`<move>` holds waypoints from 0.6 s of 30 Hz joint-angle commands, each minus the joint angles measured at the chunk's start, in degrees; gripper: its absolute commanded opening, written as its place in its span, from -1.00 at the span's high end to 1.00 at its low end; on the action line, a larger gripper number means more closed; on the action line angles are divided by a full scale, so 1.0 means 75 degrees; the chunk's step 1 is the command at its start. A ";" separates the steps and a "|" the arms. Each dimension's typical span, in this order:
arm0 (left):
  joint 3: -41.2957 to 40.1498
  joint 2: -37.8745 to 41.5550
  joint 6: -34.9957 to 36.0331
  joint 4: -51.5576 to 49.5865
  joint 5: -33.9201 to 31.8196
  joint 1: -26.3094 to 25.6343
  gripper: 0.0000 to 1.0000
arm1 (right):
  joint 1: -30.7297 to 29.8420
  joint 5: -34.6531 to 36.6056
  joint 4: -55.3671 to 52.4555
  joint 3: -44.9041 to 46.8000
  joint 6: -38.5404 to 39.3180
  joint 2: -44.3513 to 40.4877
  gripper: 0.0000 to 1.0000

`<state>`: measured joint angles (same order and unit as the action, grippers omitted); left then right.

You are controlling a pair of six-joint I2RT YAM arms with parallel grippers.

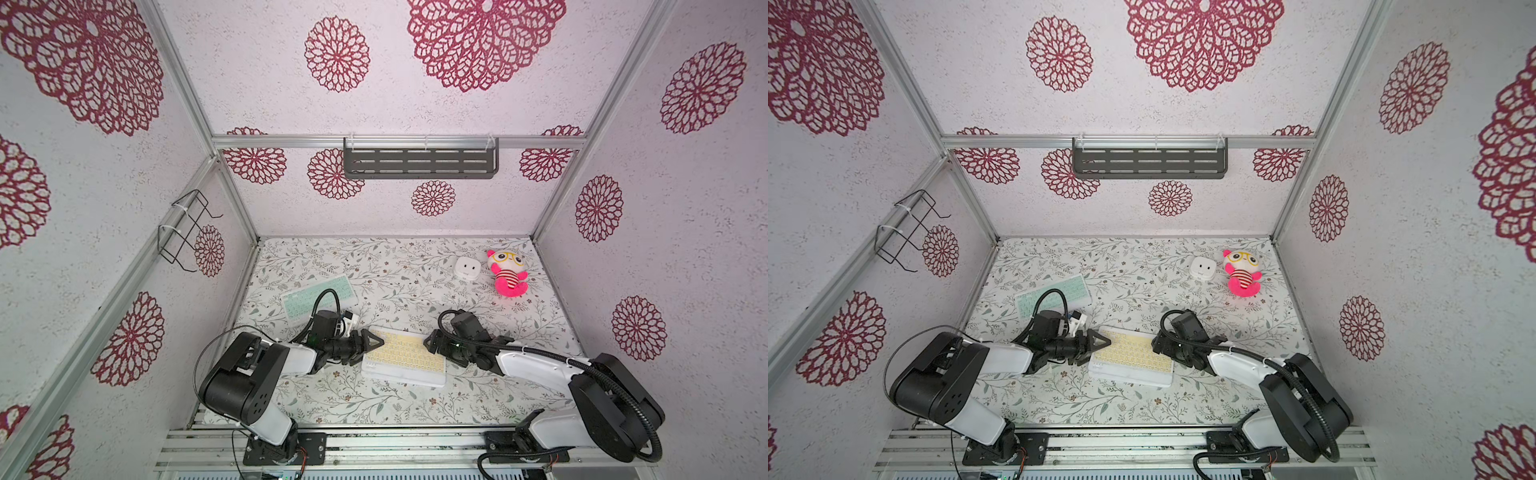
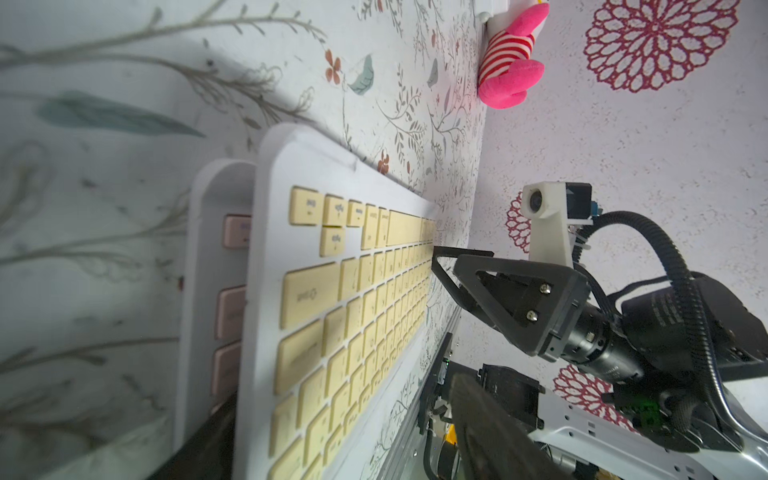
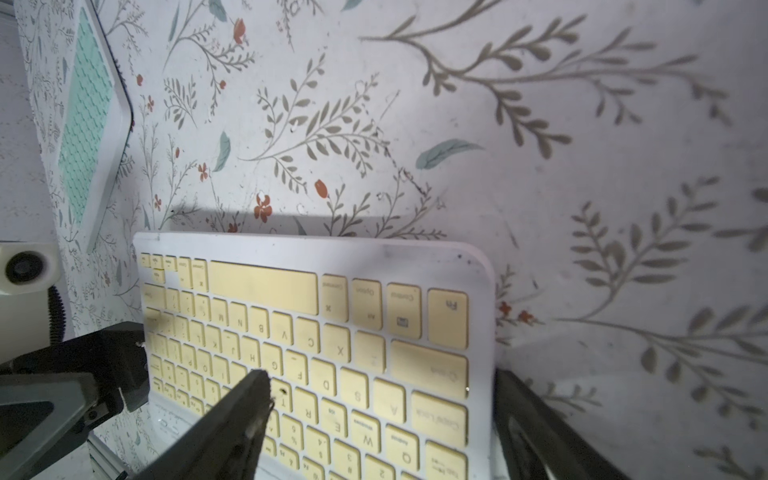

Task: Stack the numeric keypads
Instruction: Place the numeric keypad at the numeric keypad.

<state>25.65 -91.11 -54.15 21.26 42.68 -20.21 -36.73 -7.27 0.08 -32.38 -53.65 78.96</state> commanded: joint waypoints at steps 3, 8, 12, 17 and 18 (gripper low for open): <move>0.0172 0.0451 0.0477 -0.1940 -0.1221 0.0046 -0.53 | -0.0099 0.0087 -0.0713 -0.0086 -0.0092 0.0214 -0.73; 0.0303 0.0904 0.0671 -0.2925 -0.1815 0.0028 -0.54 | -0.0106 0.0041 -0.0678 -0.0100 -0.0091 0.0281 -0.73; 0.0533 0.1366 0.0802 -0.3811 -0.2347 0.0025 -0.54 | -0.0118 0.0032 -0.0739 -0.0157 -0.0026 0.0333 -0.73; 0.1124 0.2550 0.1071 -0.5650 -0.4343 0.0026 -0.69 | -0.0118 0.0573 -0.1334 -0.0494 0.0287 0.0338 -0.74; 0.1298 0.2829 0.1171 -0.6049 -0.4880 0.0031 -0.76 | -0.0118 0.0782 -0.1516 -0.0624 0.0379 0.0347 -0.74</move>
<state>31.97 -74.46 -47.88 -13.43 18.35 -20.21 -37.15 -5.72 -4.12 -35.53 -52.93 80.77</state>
